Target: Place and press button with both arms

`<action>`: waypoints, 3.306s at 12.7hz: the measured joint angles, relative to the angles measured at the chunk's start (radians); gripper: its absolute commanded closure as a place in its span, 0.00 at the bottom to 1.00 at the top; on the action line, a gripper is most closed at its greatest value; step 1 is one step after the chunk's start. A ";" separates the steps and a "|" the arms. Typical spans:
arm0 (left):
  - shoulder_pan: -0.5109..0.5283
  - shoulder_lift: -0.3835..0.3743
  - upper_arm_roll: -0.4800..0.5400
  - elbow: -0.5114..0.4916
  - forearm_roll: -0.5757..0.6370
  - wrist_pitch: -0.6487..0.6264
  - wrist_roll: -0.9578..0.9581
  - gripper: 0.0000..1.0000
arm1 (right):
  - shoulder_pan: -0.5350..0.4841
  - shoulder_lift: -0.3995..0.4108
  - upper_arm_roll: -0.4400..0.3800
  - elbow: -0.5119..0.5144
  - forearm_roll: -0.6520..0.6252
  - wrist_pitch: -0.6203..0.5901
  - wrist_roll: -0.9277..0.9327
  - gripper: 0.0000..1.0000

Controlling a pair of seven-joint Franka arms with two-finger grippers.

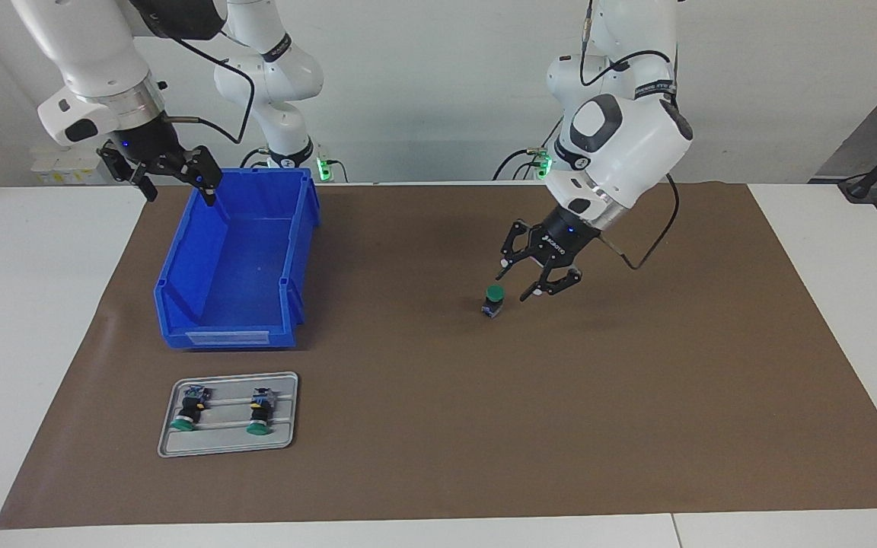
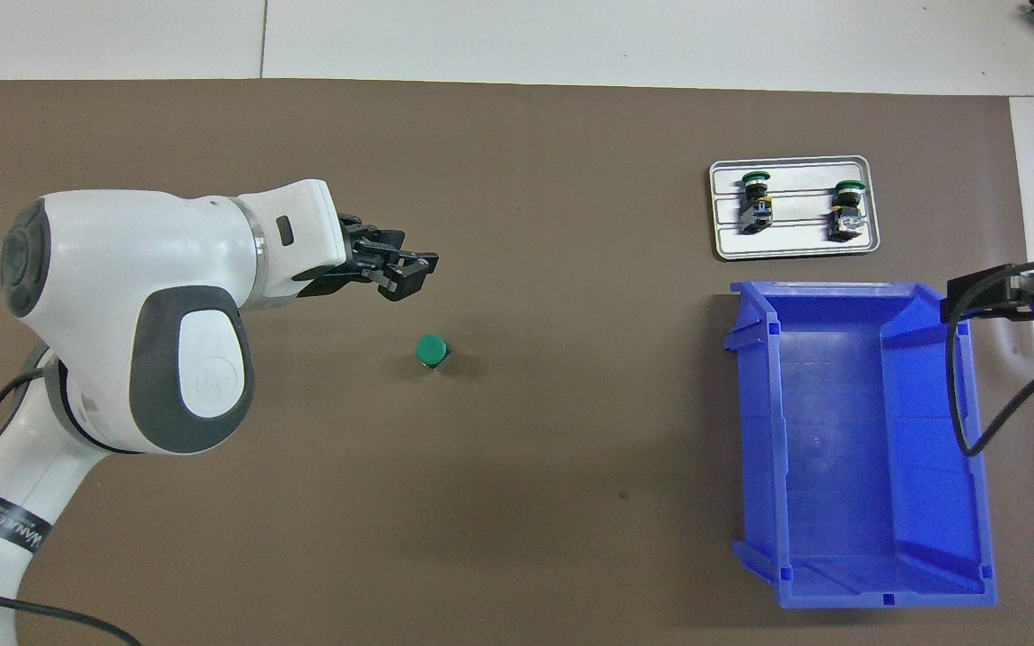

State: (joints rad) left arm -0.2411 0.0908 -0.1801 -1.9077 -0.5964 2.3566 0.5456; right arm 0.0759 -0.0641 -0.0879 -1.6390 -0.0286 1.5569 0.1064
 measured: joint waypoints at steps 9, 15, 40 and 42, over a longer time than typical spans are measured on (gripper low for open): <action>-0.095 0.002 -0.002 0.004 0.338 -0.195 -0.606 1.00 | 0.000 0.000 0.000 0.000 0.000 0.000 0.000 0.00; -0.097 0.036 -0.001 0.002 0.404 -0.183 -0.715 1.00 | 0.000 0.000 0.000 0.000 0.000 0.000 0.000 0.00; -0.143 0.084 0.009 -0.118 0.467 -0.029 -0.753 1.00 | 0.000 0.000 0.000 0.000 0.000 0.000 0.000 0.00; -0.135 0.093 0.024 -0.032 0.475 -0.119 -0.753 1.00 | 0.000 0.000 0.000 0.000 0.000 0.000 0.000 0.00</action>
State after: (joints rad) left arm -0.3759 0.1839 -0.1563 -1.9399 -0.1219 2.2379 -0.2071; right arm 0.0759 -0.0642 -0.0879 -1.6390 -0.0286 1.5569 0.1064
